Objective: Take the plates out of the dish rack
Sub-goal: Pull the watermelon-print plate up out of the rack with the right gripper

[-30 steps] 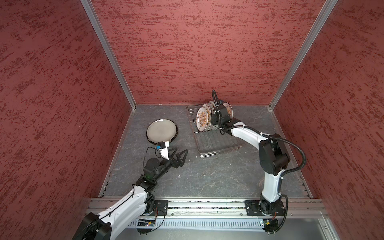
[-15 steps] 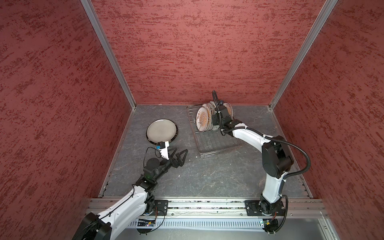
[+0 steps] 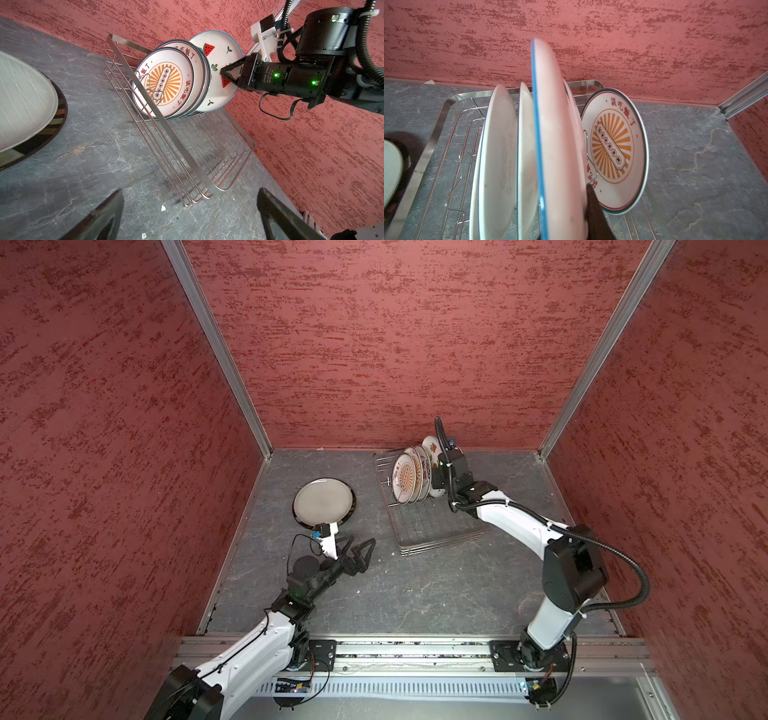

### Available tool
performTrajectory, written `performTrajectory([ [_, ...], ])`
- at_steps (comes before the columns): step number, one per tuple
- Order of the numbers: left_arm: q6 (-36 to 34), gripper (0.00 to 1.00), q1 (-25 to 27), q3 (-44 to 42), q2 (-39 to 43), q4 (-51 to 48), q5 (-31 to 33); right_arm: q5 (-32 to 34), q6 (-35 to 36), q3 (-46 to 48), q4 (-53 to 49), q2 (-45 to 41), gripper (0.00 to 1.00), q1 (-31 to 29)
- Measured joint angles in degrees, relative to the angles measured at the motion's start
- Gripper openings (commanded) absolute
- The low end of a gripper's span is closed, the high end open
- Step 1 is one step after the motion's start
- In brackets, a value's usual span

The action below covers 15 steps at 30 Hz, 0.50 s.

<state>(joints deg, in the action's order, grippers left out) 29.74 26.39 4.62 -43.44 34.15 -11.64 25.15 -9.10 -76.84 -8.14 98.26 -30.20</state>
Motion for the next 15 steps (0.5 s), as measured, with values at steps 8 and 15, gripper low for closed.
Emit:
performTrajectory([
  [8,0.1,0.99,0.0,0.0,0.0,-0.3,0.0,0.8,0.1,7.0,1.5,-9.5,0.05,-0.3],
  [15,0.4,0.99,0.0,0.0,0.0,-0.3,0.0,1.7,-0.5,14.6,3.6,-20.7,0.05,-0.9],
])
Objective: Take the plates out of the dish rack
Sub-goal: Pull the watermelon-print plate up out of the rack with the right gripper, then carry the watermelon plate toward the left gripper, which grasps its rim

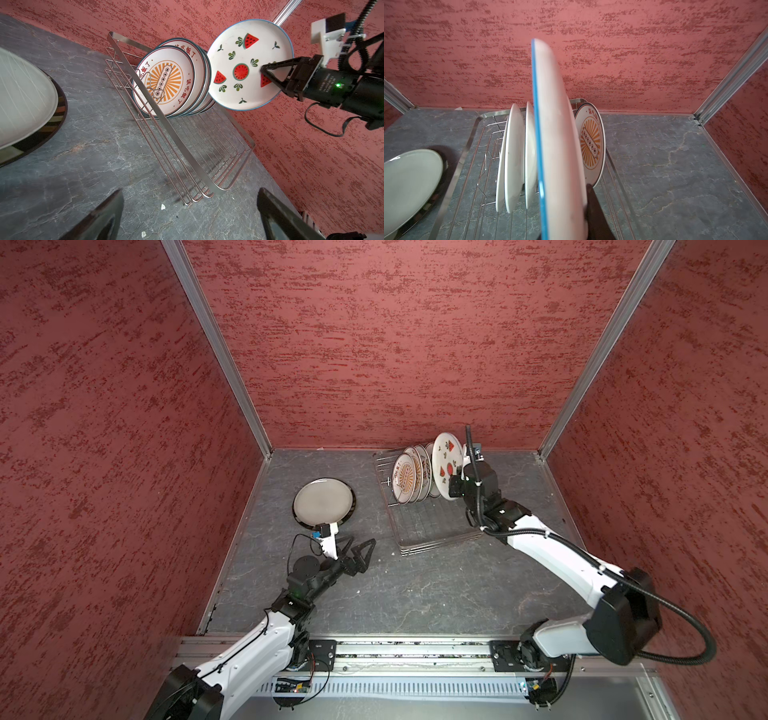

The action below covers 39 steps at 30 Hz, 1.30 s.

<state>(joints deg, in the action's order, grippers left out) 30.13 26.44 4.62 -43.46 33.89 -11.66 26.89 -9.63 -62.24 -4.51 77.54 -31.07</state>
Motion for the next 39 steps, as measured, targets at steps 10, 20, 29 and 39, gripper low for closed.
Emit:
performTrajectory([
  [10,0.2,0.99,0.1,0.0,0.0,0.0,0.0,3.0,-2.1,12.7,1.3,-17.5,0.05,-1.4],
  [20,3.8,1.0,0.6,-3.0,4.4,4.5,-4.6,-6.6,-9.0,26.5,3.6,-33.5,0.05,-1.4],
  [29,4.1,0.99,1.2,-2.9,14.6,3.9,-10.2,-20.7,-15.4,33.5,9.4,-38.5,0.05,-1.4],
  [39,5.9,0.99,1.4,-2.1,13.7,4.5,-16.4,-40.8,-24.2,42.9,29.3,-35.6,0.05,-1.5],
])
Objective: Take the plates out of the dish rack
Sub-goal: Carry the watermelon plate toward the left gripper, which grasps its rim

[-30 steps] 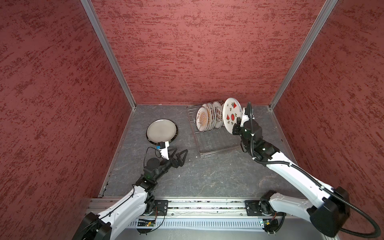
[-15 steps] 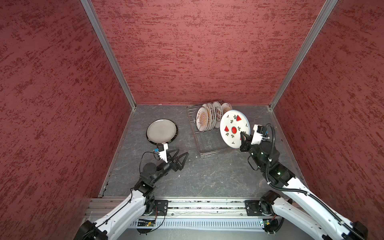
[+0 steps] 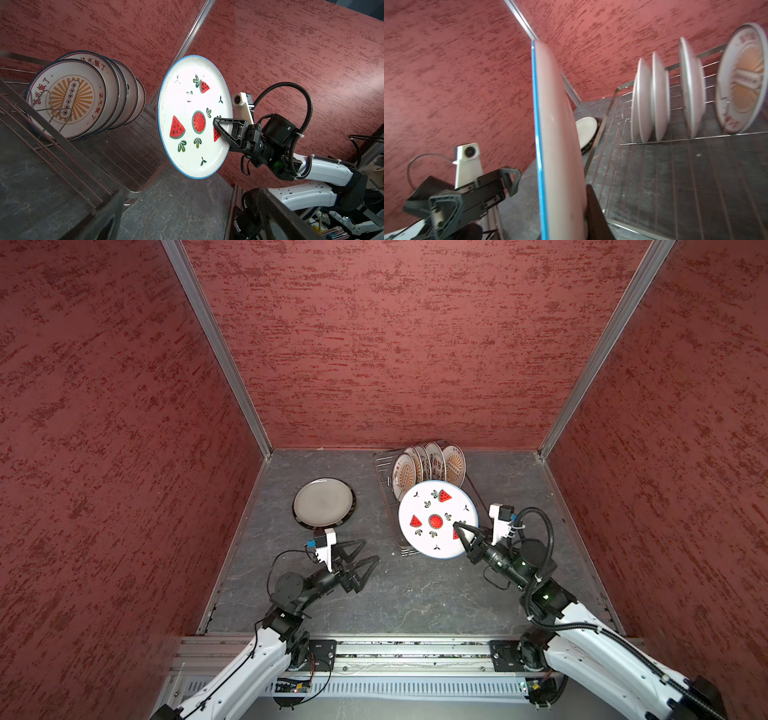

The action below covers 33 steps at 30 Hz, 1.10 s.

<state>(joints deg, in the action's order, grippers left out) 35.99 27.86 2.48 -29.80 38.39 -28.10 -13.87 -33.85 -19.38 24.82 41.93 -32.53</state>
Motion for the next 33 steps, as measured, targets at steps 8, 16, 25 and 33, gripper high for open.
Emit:
performTrajectory([
  [8,1.8,1.0,3.6,0.7,-10.0,5.4,1.4,-9.4,-6.7,2.4,18.3,12.2,0.04,0.0],
  [16,1.6,0.93,8.0,3.7,-11.9,6.8,5.2,-14.7,-8.9,2.3,25.3,19.8,0.05,-0.4],
  [25,2.8,0.65,9.2,5.8,-13.8,5.0,7.8,-16.9,-9.2,0.9,28.6,22.9,0.05,-1.4],
  [33,3.8,0.37,9.7,6.3,-15.2,3.9,8.3,-18.1,-9.2,0.0,30.0,24.5,0.05,-1.7],
])
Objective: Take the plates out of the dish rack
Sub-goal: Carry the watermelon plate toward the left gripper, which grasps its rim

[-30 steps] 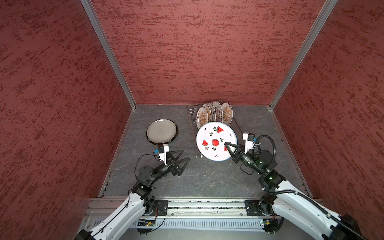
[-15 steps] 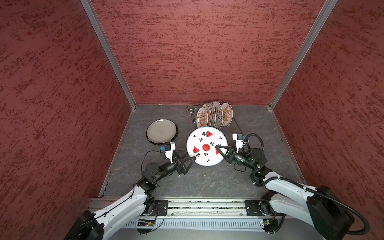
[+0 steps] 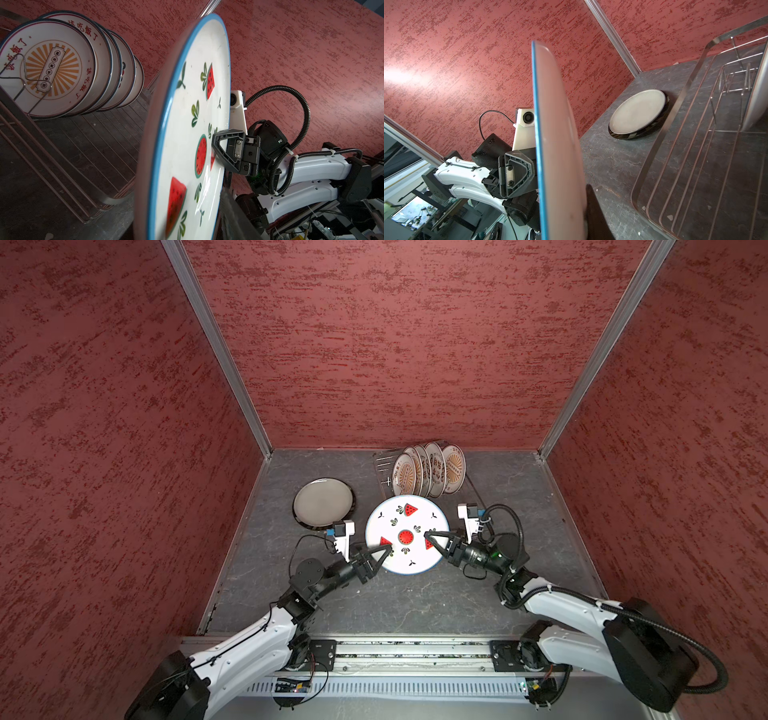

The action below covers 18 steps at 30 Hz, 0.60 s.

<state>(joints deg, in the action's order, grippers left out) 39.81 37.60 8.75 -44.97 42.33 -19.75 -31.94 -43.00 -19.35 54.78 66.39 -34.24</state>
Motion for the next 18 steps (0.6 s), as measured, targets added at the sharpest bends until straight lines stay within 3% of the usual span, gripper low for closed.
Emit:
performTrajectory([
  [3,0.4,0.28,0.0,0.0,0.0,-0.7,0.3,-0.2,0.1,0.0,0.4,0.1,0.05,-0.1],
  [18,3.0,0.06,0.0,0.1,-0.9,-0.7,0.5,-1.5,-0.1,-2.0,3.7,4.0,0.06,-0.4],
])
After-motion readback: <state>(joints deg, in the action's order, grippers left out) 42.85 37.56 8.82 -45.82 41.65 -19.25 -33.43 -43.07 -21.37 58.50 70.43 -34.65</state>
